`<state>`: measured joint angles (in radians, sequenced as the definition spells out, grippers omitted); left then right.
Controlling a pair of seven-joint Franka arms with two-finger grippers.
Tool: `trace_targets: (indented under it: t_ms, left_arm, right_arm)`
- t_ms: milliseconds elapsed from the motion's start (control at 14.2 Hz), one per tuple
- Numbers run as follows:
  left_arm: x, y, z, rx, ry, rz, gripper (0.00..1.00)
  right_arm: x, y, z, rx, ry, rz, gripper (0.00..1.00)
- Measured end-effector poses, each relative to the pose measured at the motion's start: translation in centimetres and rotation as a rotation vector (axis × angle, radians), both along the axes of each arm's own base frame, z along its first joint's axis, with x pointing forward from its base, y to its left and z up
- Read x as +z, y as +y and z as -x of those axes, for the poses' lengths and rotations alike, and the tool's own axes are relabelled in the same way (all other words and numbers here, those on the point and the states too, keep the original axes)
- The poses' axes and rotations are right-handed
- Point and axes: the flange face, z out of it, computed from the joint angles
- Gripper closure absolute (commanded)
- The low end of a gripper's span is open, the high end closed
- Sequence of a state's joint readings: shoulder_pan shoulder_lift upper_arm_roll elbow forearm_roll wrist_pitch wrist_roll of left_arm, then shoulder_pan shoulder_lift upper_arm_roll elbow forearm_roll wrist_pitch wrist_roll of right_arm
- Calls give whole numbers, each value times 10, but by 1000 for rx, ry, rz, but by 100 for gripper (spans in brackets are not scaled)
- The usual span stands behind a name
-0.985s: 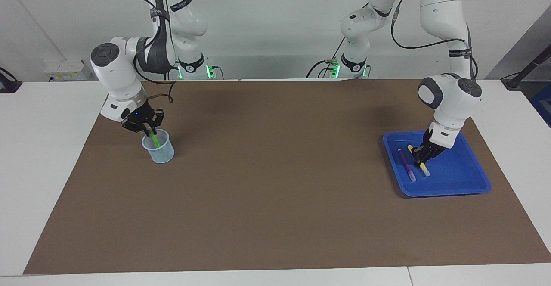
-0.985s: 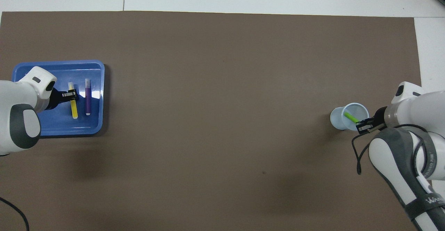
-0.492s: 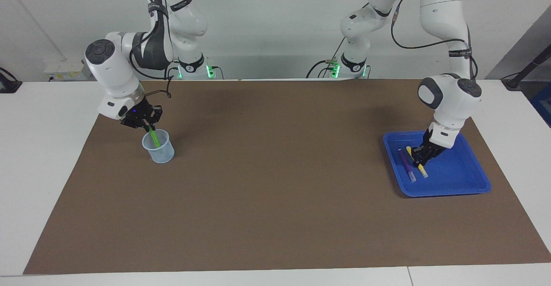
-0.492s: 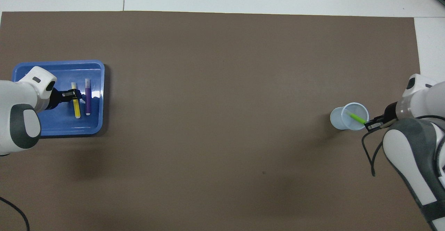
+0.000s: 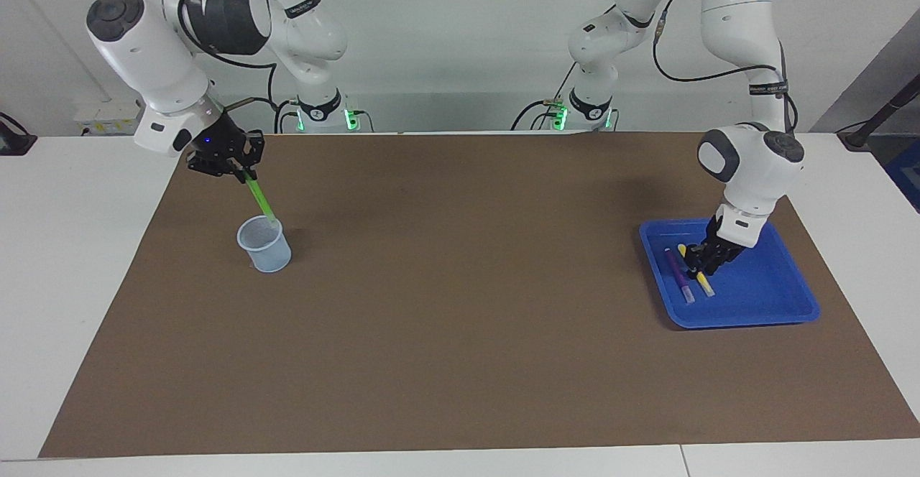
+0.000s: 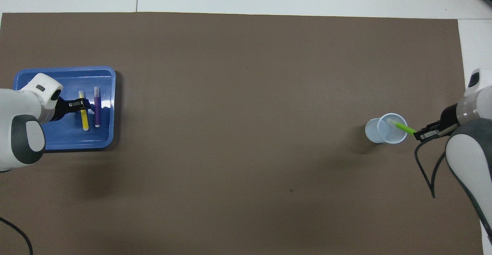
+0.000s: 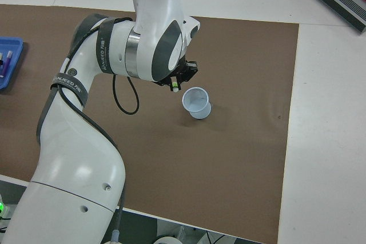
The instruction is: Right arm passes pens to left for tray arrangement
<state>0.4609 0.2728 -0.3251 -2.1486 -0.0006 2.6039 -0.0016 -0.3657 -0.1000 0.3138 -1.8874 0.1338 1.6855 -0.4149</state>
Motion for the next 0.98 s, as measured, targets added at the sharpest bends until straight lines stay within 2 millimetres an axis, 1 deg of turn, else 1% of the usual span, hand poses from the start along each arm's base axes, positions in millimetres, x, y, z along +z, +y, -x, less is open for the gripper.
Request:
trace_targets:
  t_ms: [141, 352, 422, 563, 703, 774, 844, 985]
  left_arm:
    - [0, 0, 0, 0, 0, 0, 44]
    - [0, -3, 0, -6, 0, 0, 44]
    - [0, -6, -1, -9, 1, 1, 44]
    - [4, -10, 0, -4, 7, 1, 43]
    - [15, -18, 2, -7, 25, -3, 43]
    - [23, -22, 3, -9, 32, -7, 43]
    - [31, -27, 5, -10, 41, -11, 43]
    - [51, -34, 11, -5, 69, -20, 43]
  right_arm:
    - [3, 23, -1, -57, 3, -63, 100]
    - [8, 67, -3, -187, 15, -190, 100]
    - [10, 83, -4, -237, 19, -213, 100]
    - [14, 125, -4, -354, 17, -249, 100]
    - [18, 167, -2, -458, 13, -283, 100]
    - [20, 182, 0, -505, 15, -299, 100]
    - [21, 193, 1, -546, 22, -324, 100]
    - [20, 208, 2, -624, 34, -372, 100]
